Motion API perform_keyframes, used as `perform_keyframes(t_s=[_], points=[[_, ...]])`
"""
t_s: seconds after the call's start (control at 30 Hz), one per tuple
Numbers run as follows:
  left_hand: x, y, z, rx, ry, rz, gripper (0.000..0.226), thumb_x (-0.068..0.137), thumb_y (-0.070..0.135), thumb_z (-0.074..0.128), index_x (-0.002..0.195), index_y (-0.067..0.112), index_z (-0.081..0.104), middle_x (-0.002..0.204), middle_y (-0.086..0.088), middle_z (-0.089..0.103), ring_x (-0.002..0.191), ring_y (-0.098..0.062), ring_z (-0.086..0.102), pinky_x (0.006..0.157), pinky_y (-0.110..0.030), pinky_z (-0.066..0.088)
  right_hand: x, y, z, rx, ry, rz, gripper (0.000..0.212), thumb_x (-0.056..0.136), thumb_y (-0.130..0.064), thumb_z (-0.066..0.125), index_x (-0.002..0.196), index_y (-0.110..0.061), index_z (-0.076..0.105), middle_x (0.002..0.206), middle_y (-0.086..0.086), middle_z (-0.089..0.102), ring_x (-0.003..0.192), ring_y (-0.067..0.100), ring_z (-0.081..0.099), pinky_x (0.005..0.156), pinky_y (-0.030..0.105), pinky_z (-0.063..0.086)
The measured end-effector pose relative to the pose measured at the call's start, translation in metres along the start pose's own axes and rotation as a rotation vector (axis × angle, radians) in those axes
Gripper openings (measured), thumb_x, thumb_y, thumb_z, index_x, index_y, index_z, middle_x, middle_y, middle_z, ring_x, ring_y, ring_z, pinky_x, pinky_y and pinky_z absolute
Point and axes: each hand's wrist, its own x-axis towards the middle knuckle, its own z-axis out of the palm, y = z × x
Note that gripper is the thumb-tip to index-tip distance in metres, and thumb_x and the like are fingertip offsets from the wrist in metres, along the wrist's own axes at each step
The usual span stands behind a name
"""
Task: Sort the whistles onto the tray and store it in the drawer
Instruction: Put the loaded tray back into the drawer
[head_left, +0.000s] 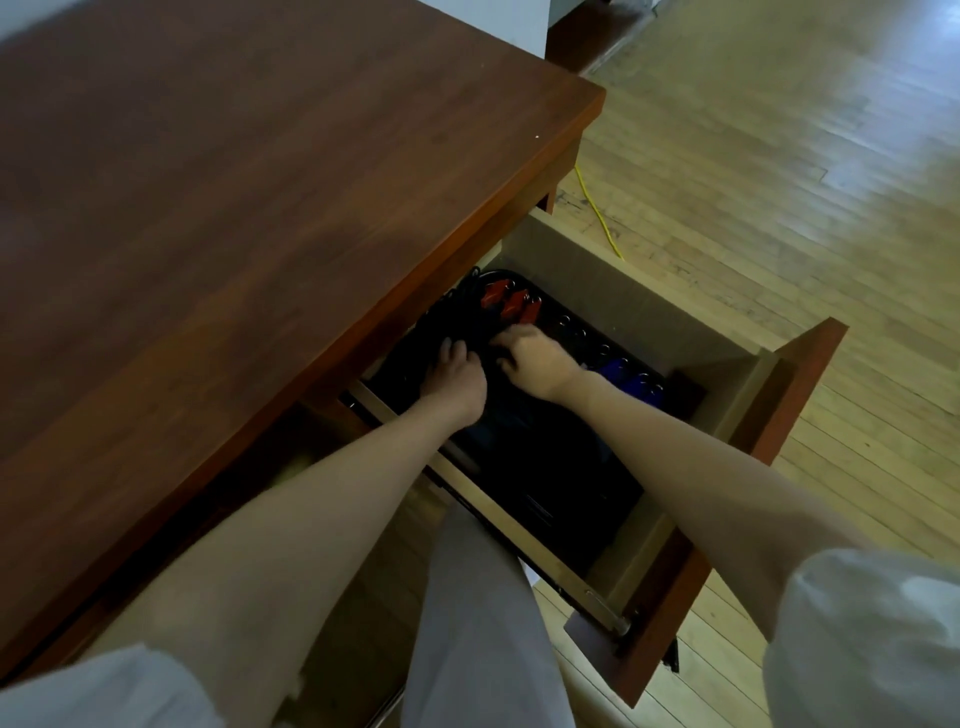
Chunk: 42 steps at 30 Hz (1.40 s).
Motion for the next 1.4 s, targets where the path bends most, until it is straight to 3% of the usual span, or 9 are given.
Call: perform_keyframes(t_s=[0.23,0.37,0.5,0.8,1.0,1.17,1.3,1.4], points=[[0.033,-0.017,-0.005,0.373,-0.05,0.123,0.078,0.088,-0.011,0.04,0.15,0.01,-0.002,0.159,-0.003,-0.011,0.145,-0.027,-0.015,0.12,-0.046,0.002,0.024,-0.01,0.023,0.016,-0.127,0.087,0.05,0.095,-0.016,0.044,0.144,-0.006,0.035,0.136,0.017,0.042,0.127,0.035,0.037,0.106,0.039,0.036],[0.047,-0.018,-0.008,0.492,-0.043,0.127,0.068,0.092,0.0,0.036,0.151,0.011,0.003,0.159,-0.007,-0.004,0.145,-0.032,-0.015,0.117,-0.054,-0.003,0.026,-0.005,0.027,0.007,-0.114,0.074,0.05,0.094,-0.02,0.049,0.142,-0.01,0.038,0.134,0.016,0.04,0.125,0.035,0.036,0.106,0.037,0.034],[0.051,-0.022,-0.01,0.56,-0.014,0.084,0.064,0.088,0.004,0.045,0.147,0.009,0.02,0.154,-0.013,0.012,0.144,-0.035,-0.006,0.115,-0.054,0.001,0.023,-0.004,0.031,-0.02,-0.095,0.05,0.052,0.093,-0.025,0.052,0.142,-0.014,0.039,0.138,0.013,0.037,0.125,0.033,0.034,0.107,0.036,0.033],[0.048,-0.026,-0.002,0.196,0.01,-0.143,0.05,0.097,0.016,0.034,0.145,0.006,0.022,0.152,-0.014,0.02,0.141,-0.033,0.011,0.115,-0.047,0.011,0.019,-0.011,0.035,-0.034,-0.088,0.06,0.054,0.091,-0.024,0.055,0.142,-0.018,0.038,0.14,0.011,0.034,0.126,0.032,0.032,0.106,0.04,0.035],[0.036,-0.029,-0.005,0.079,-0.005,-0.083,0.052,0.096,0.009,0.032,0.147,0.015,0.022,0.155,-0.007,0.015,0.14,-0.032,0.011,0.115,-0.047,0.01,0.012,-0.018,0.025,-0.013,-0.172,0.116,0.06,0.092,-0.025,0.055,0.146,-0.017,0.031,0.145,0.014,0.032,0.132,0.034,0.029,0.11,0.044,0.033],[-0.006,-0.024,-0.022,0.064,0.022,-0.035,0.044,0.096,0.011,0.035,0.141,0.012,0.034,0.148,-0.011,0.026,0.137,-0.033,0.017,0.113,-0.046,0.014,-0.01,-0.037,-0.007,-0.051,-0.149,0.18,0.057,0.092,-0.025,0.054,0.144,-0.015,0.034,0.139,0.016,0.038,0.131,0.036,0.034,0.107,0.048,0.036],[-0.059,-0.024,-0.037,-0.004,0.003,0.02,0.042,0.097,0.012,0.035,0.139,0.009,0.036,0.147,-0.015,0.031,0.136,-0.034,0.022,0.11,-0.045,0.025,-0.038,-0.068,-0.042,-0.109,-0.084,0.128,0.051,0.092,-0.025,0.053,0.14,-0.012,0.041,0.134,0.017,0.044,0.125,0.037,0.043,0.101,0.046,0.043],[-0.109,-0.034,-0.049,-0.068,0.059,0.091,0.02,0.095,0.012,0.039,0.111,0.009,0.05,0.137,-0.018,0.043,0.12,-0.033,0.046,0.094,-0.044,0.046,-0.066,-0.103,-0.07,-0.159,-0.032,0.053,0.046,0.093,-0.025,0.053,0.136,-0.011,0.046,0.132,0.016,0.048,0.12,0.035,0.049,0.098,0.044,0.045]])
